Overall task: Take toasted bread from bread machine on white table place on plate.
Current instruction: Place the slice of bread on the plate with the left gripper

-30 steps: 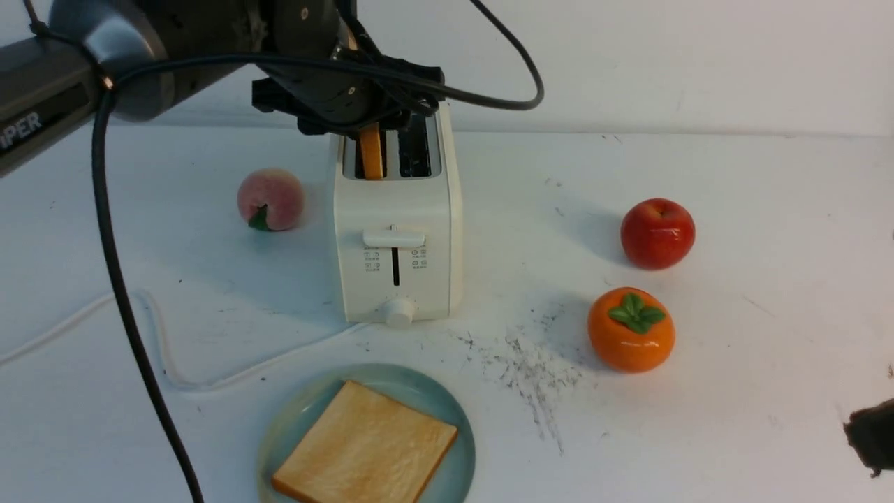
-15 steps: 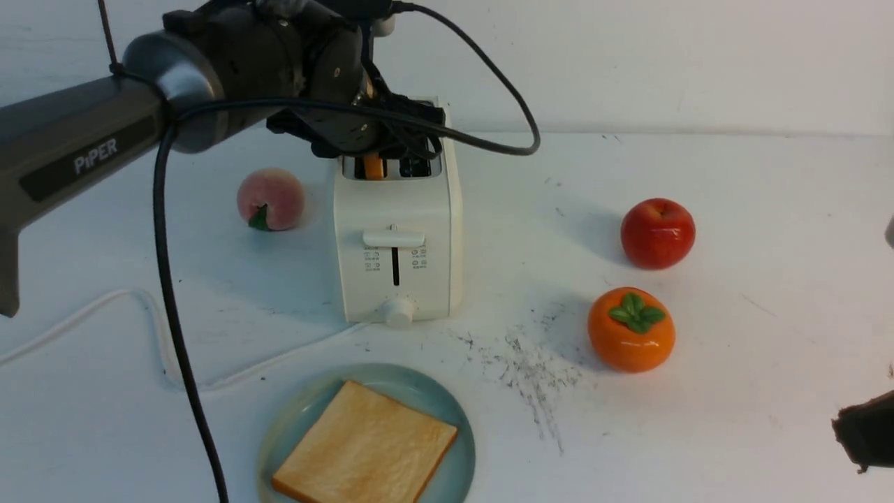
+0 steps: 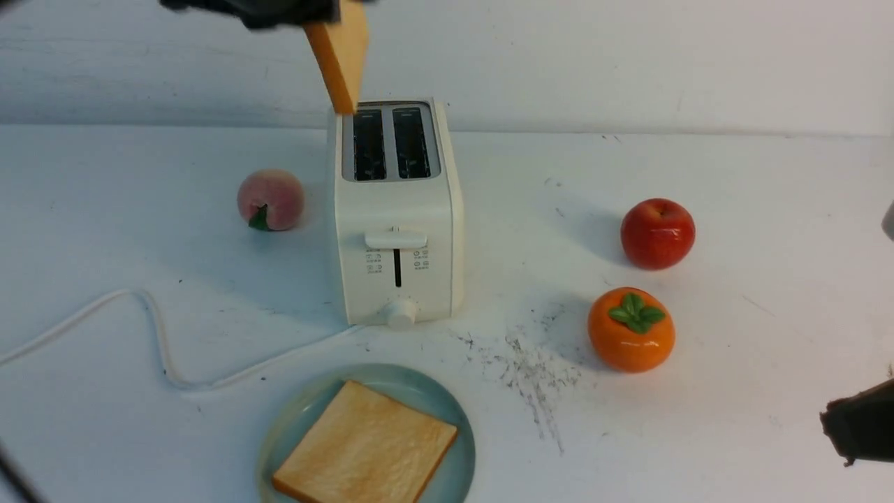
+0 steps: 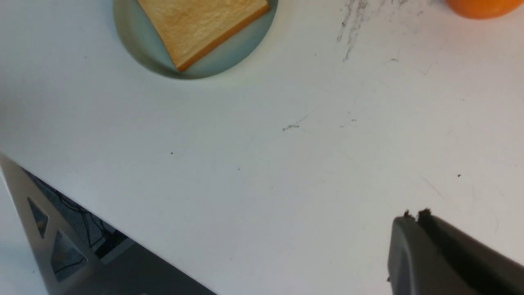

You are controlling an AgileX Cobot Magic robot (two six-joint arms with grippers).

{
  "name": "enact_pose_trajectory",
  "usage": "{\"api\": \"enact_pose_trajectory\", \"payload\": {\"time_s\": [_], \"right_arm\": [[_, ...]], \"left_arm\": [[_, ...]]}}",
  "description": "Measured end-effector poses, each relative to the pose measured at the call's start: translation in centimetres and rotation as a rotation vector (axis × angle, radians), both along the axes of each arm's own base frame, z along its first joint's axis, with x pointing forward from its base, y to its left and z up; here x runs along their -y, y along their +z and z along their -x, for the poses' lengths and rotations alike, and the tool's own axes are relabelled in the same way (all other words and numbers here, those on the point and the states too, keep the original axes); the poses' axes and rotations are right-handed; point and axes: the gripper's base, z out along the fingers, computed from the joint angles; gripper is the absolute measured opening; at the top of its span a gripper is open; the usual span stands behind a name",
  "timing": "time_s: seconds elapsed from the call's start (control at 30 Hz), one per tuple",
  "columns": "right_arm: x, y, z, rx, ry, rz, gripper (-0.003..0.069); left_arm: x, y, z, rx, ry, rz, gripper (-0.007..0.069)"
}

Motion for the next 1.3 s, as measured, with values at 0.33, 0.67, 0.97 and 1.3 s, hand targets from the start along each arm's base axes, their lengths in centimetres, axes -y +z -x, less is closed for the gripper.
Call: {"api": "enact_pose_trajectory", "payload": {"time_s": [0.33, 0.67, 0.97, 1.3], "right_arm": [[-0.1, 0.2, -0.3, 0.048, 0.0, -0.017, 0.0022], [-0.2, 0.5, -0.7, 0.103, 0.009, -0.03, 0.0029], [-0.2, 0.5, -0.7, 0.102, 0.011, -0.029, 0.0041], [-0.2, 0.5, -0.7, 0.102, 0.011, -0.029, 0.0051]], "left_arm": [[-4.6, 5.2, 13.2, -0.099, -0.175, -0.046, 0.0102], [-2.4, -9.0, 13.7, -0.499, -0.333, 0.023, 0.0102], [0.4, -19.0, 10.6, -0.605, -0.344, 0.201, 0.0102], [1.5, -23.0, 8.2, -0.677, -0.349, 0.156, 0.0102]]}}
